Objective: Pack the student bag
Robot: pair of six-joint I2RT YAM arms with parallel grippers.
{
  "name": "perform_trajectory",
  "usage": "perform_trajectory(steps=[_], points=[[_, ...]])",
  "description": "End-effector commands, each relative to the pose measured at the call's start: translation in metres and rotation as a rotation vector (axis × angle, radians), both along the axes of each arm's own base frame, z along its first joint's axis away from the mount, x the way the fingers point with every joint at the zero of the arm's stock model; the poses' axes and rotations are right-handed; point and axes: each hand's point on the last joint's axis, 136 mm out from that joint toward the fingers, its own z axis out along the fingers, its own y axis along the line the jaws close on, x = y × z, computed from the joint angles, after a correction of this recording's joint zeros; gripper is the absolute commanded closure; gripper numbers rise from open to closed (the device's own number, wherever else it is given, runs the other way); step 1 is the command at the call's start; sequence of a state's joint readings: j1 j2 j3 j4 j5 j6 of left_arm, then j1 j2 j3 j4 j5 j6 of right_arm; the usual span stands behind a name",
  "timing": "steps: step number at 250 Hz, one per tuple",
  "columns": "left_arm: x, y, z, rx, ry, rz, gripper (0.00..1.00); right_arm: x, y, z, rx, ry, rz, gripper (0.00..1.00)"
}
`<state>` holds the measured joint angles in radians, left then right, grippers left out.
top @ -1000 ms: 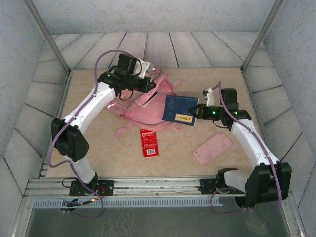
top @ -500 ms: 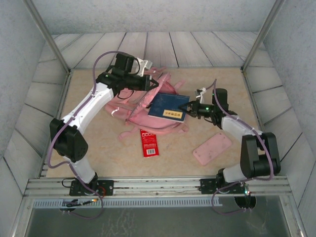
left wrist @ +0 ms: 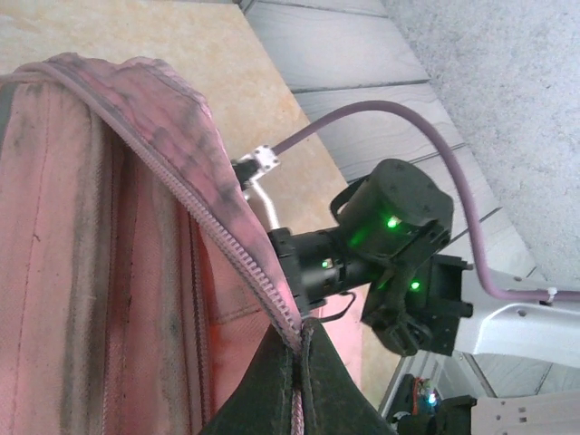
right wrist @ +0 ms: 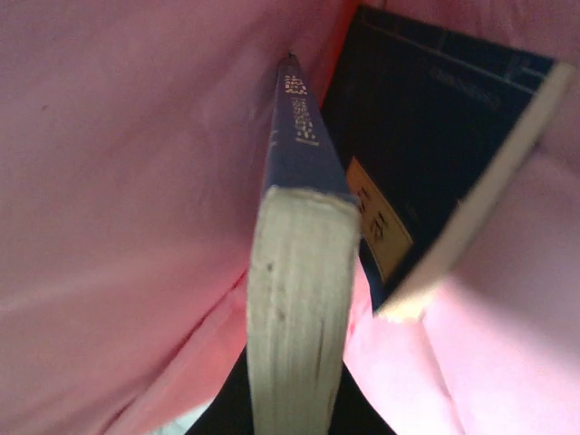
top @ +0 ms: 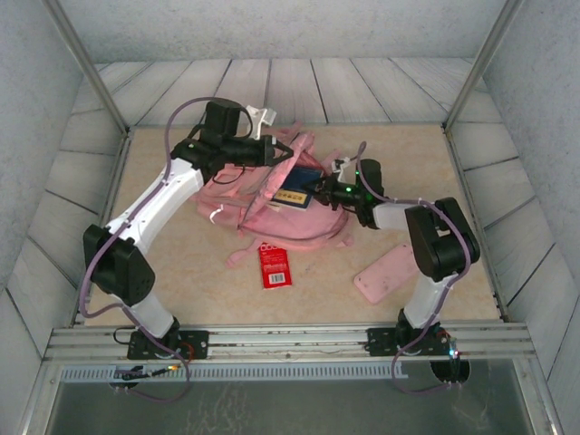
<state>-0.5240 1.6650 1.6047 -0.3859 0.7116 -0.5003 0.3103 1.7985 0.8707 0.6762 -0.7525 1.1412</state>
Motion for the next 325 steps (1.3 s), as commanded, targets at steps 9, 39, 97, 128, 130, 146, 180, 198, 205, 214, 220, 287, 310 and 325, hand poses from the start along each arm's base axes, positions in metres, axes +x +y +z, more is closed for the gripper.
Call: perform_trajectory(steps=[9,39,97,128,130,146,180,198,205,214,220,287,310,325], points=[[-0.015,-0.001,0.057,-0.135,-0.133,-0.050,1.00,0.029,0.008,0.014,-0.021,-0.081,-0.138,1.00],[-0.021,0.000,0.060,-0.159,-0.133,-0.060,1.00,0.037,0.020,0.008,-0.019,-0.070,-0.151,1.00],[-0.030,0.001,0.060,-0.167,-0.143,-0.088,1.00,0.044,0.050,-0.009,0.004,-0.042,-0.115,1.00],[-0.033,0.002,0.059,-0.174,-0.147,-0.098,1.00,0.046,0.057,-0.022,-0.001,-0.019,-0.113,1.00],[-0.032,0.002,0.058,-0.173,-0.145,-0.096,1.00,0.046,0.057,-0.023,-0.005,-0.018,-0.113,1.00],[-0.033,0.002,0.056,-0.170,-0.147,-0.098,1.00,0.043,0.062,-0.032,-0.046,-0.009,-0.103,1.00],[-0.033,0.002,0.053,-0.167,-0.148,-0.103,0.99,0.036,0.065,-0.047,-0.114,0.015,-0.091,0.99],[-0.033,0.002,0.050,-0.160,-0.151,-0.102,0.99,0.032,0.067,-0.052,-0.119,0.031,-0.078,0.97],[-0.033,0.002,0.050,-0.159,-0.152,-0.102,0.99,0.031,0.068,-0.054,-0.118,0.037,-0.072,0.96],[-0.032,0.002,0.048,-0.155,-0.151,-0.102,0.98,0.028,0.070,-0.055,-0.115,0.044,-0.065,0.95],[-0.032,0.002,0.047,-0.153,-0.151,-0.102,0.98,0.027,0.070,-0.057,-0.115,0.049,-0.061,0.94],[-0.033,0.003,0.038,-0.135,-0.146,-0.099,0.98,0.018,0.062,-0.067,-0.172,0.064,-0.076,0.79],[-0.033,0.005,0.034,-0.125,-0.143,-0.093,0.96,0.017,0.060,-0.065,-0.202,0.056,-0.072,0.73],[-0.033,0.006,0.031,-0.115,-0.142,-0.088,0.96,0.016,0.057,-0.065,-0.226,0.051,-0.071,0.68]])
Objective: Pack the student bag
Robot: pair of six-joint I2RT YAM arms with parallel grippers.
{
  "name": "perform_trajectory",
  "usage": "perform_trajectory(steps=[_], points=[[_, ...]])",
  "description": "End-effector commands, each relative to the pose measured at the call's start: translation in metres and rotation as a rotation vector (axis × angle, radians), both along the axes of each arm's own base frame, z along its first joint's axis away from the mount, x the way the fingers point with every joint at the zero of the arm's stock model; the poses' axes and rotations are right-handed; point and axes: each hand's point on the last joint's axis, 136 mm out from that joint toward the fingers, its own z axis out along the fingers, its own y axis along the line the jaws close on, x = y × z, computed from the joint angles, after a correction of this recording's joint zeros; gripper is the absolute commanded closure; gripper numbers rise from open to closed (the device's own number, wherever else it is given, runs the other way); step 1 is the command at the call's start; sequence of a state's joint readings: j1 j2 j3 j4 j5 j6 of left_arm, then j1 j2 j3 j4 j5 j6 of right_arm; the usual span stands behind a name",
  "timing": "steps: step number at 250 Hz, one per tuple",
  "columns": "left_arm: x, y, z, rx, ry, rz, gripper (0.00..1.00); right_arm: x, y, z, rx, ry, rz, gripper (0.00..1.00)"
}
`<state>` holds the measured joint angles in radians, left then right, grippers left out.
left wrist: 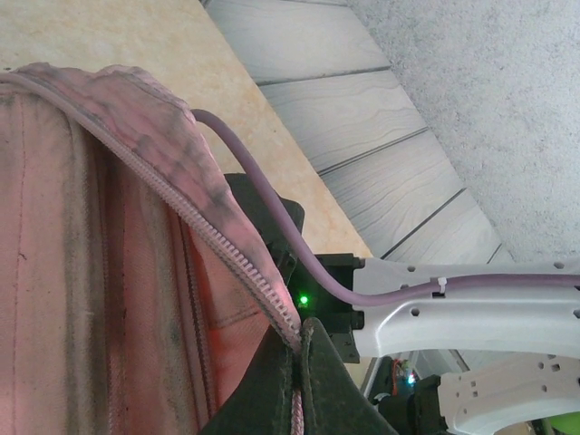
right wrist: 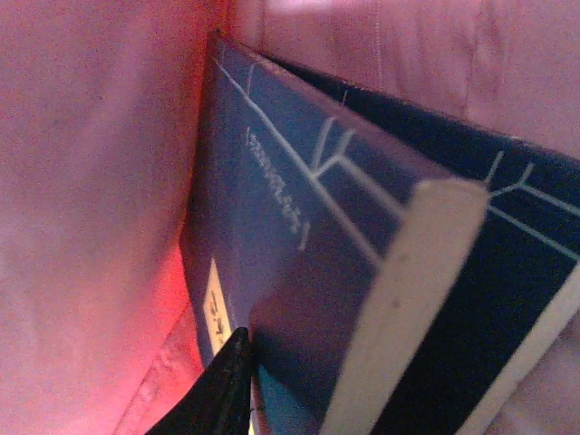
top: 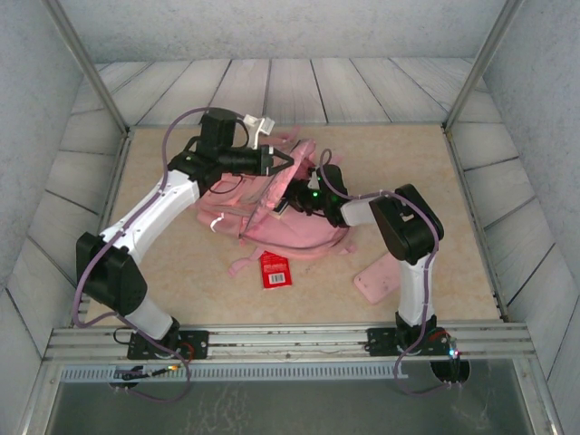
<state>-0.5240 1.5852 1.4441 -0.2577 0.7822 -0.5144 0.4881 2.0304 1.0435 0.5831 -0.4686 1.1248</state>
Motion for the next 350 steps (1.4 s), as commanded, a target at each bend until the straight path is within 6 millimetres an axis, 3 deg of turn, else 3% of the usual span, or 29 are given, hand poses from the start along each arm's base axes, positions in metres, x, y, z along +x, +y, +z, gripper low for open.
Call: perform_trajectory(steps=[1,66,132,173,248,287,350], points=[[-0.011,0.004,0.037,-0.062,-0.130,-0.028,0.96,-0.005,-0.003,0.008,-0.057,-0.029,0.013,0.68],[-0.010,0.007,0.016,-0.020,-0.105,-0.013,0.96,-0.014,-0.016,0.028,-0.186,-0.083,0.050,0.57],[-0.008,0.008,0.007,-0.005,-0.084,0.002,0.96,-0.029,-0.052,0.044,-0.423,-0.141,0.102,0.47],[-0.009,0.005,0.001,-0.016,-0.058,-0.006,0.96,-0.042,-0.092,0.053,-0.536,-0.155,0.085,0.47],[0.000,0.005,-0.032,0.097,-0.031,0.025,0.98,-0.069,-0.181,0.071,-0.707,-0.140,-0.065,0.41],[0.000,-0.012,-0.052,0.134,-0.011,-0.001,0.98,-0.080,-0.208,0.073,-0.723,-0.123,-0.112,0.38],[-0.007,-0.056,-0.090,0.122,0.061,-0.100,1.00,-0.091,-0.207,0.062,-0.707,-0.093,-0.080,0.38]])
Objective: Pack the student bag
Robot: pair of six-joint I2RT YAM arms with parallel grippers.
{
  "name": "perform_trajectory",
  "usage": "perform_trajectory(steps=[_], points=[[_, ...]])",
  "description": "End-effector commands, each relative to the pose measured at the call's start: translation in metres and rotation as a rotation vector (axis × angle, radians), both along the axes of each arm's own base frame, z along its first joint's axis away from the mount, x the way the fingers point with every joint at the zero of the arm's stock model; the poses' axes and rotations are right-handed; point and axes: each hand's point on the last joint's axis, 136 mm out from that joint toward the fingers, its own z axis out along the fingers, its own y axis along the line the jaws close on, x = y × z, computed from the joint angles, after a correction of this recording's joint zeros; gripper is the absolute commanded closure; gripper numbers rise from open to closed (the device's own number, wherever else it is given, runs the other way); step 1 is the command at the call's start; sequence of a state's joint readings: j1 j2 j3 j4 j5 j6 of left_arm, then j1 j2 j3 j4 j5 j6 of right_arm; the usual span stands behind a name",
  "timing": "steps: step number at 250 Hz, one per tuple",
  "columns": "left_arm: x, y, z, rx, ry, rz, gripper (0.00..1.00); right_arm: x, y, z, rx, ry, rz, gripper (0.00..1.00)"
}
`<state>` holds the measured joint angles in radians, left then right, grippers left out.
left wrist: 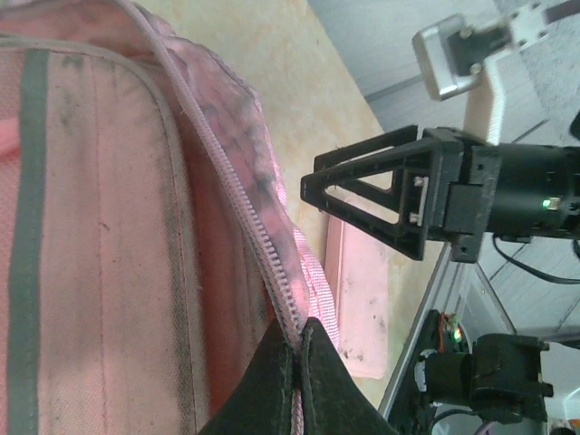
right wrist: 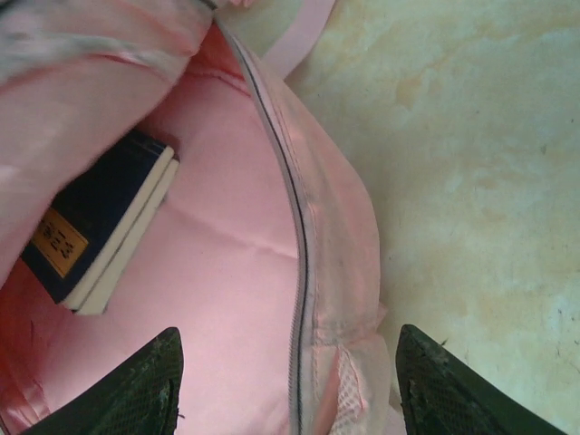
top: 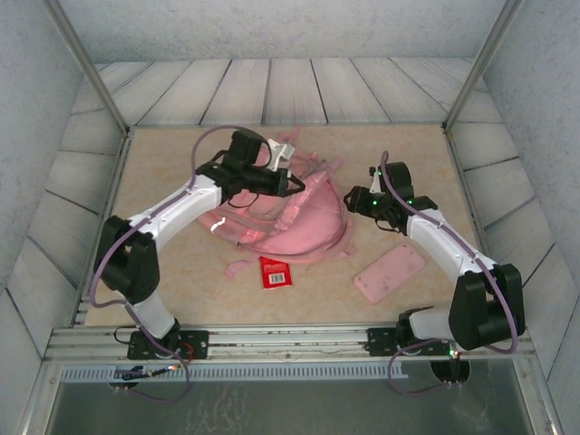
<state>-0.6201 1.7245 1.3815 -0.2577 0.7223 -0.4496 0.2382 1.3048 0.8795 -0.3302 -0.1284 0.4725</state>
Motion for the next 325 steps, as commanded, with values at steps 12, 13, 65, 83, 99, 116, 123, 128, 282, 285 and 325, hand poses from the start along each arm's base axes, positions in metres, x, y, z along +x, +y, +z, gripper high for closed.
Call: perform_trajectory(steps=[12,13,65,83,99,116,123,128,282,285,325], points=[[0.005,-0.026,-0.012,0.008,-0.019,-0.035,1.00,-0.013,-0.001,-0.007,-0.007,0.031,0.018,0.38],[0.005,-0.026,-0.013,0.012,-0.017,-0.035,1.00,-0.013,-0.001,-0.007,-0.007,0.031,0.018,0.38],[0.003,-0.041,-0.060,0.122,0.028,-0.059,1.00,-0.016,-0.005,-0.007,-0.019,0.029,0.005,0.37],[0.005,-0.047,-0.069,0.116,0.048,-0.054,1.00,-0.016,-0.005,-0.006,-0.023,0.028,0.005,0.37],[0.008,-0.054,-0.073,0.101,0.054,-0.054,1.00,-0.016,-0.006,-0.004,-0.024,0.025,0.007,0.37],[0.011,-0.060,-0.079,0.100,0.062,-0.060,1.00,-0.016,-0.006,-0.003,-0.030,0.023,0.006,0.37],[0.013,-0.062,-0.082,0.103,0.065,-0.061,1.00,-0.016,-0.007,-0.001,-0.032,0.019,0.005,0.37],[0.015,-0.063,-0.083,0.103,0.065,-0.061,1.00,-0.016,-0.007,0.000,-0.033,0.018,0.005,0.37],[0.052,-0.059,-0.109,0.270,-0.201,-0.109,0.62,-0.020,0.016,0.027,0.055,-0.040,0.132,0.37],[0.051,-0.056,-0.108,0.275,-0.208,-0.111,0.59,-0.020,0.017,0.027,0.059,-0.042,0.133,0.37],[0.032,-0.010,-0.090,0.348,-0.280,-0.102,0.44,-0.019,0.020,0.019,0.080,-0.030,0.131,0.37]])
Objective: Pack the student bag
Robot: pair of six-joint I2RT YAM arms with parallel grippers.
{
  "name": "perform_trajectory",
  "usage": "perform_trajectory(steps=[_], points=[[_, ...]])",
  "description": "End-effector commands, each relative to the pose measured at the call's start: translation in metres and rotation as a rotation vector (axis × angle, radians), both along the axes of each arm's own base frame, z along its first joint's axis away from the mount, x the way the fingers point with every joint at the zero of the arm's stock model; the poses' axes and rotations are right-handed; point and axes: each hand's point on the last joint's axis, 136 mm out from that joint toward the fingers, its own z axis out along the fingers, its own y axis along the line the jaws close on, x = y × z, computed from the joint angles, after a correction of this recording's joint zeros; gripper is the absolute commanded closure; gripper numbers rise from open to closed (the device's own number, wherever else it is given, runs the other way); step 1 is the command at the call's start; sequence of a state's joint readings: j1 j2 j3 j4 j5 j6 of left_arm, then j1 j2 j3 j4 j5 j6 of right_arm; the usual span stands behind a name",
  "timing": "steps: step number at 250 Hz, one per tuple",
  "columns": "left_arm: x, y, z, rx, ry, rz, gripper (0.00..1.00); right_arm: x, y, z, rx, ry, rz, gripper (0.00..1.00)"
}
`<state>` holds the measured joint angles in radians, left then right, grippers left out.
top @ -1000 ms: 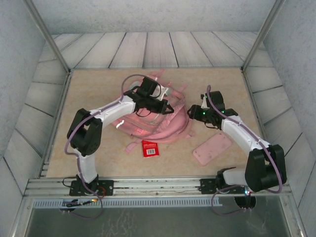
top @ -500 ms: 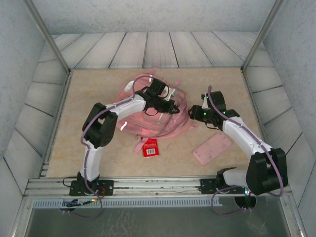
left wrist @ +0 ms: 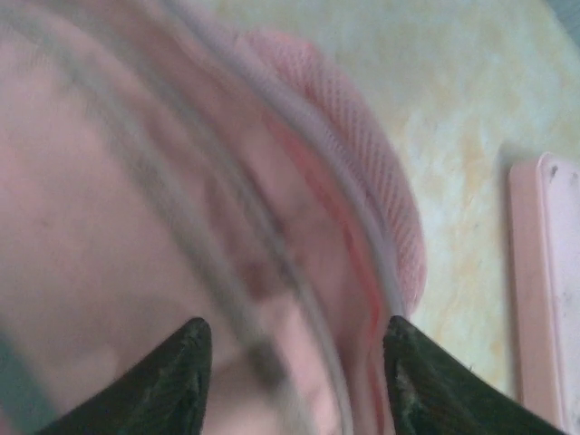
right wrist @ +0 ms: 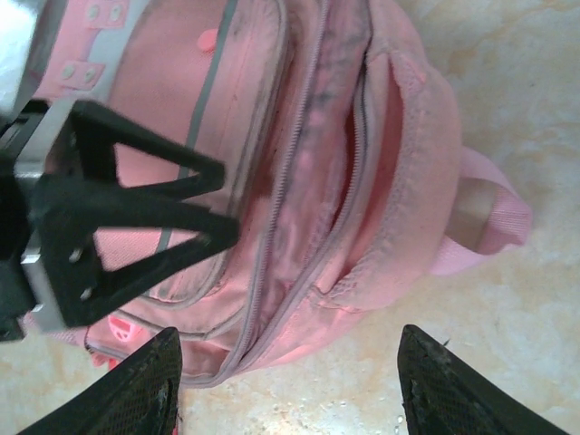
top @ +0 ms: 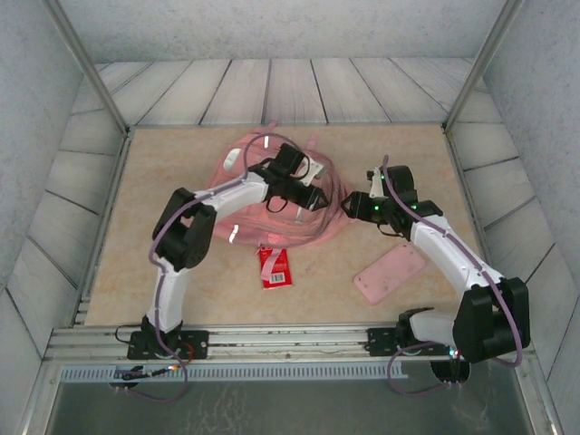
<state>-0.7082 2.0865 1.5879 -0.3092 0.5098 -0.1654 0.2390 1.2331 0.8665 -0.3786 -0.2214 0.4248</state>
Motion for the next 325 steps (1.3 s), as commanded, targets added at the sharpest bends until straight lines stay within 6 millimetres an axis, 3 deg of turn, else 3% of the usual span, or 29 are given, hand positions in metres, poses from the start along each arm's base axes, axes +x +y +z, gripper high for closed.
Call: perform_trajectory(steps=[1,52,81,109,154,203,242,285,325], points=[[-0.005,0.039,0.027,0.072,-0.122,-0.008,0.44,0.000,0.008,0.006,0.041,-0.020,0.031,0.37],[-0.022,0.114,0.046,0.246,-0.169,0.132,0.41,0.008,0.011,-0.024,0.054,0.056,0.004,0.37],[-0.033,0.157,0.043,0.391,-0.179,0.230,0.39,0.012,0.018,-0.041,0.098,0.102,0.003,0.37],[-0.052,0.181,0.039,0.442,-0.164,0.268,0.38,0.017,0.022,-0.056,0.122,0.143,-0.020,0.37],[-0.079,0.197,0.041,0.418,-0.156,0.272,0.37,0.024,0.031,-0.076,0.128,0.174,-0.053,0.37],[-0.092,0.211,0.049,0.405,-0.187,0.293,0.35,0.033,0.029,-0.101,0.055,0.197,-0.085,0.39],[-0.096,0.217,0.048,0.397,-0.206,0.314,0.34,0.044,0.020,-0.107,-0.016,0.184,-0.116,0.59],[-0.096,0.220,0.042,0.431,-0.206,0.294,0.38,0.077,0.011,-0.099,-0.096,0.135,-0.113,0.87],[-0.098,0.219,0.034,0.482,-0.191,0.234,0.39,0.123,0.005,-0.096,-0.090,0.108,-0.084,0.92]])
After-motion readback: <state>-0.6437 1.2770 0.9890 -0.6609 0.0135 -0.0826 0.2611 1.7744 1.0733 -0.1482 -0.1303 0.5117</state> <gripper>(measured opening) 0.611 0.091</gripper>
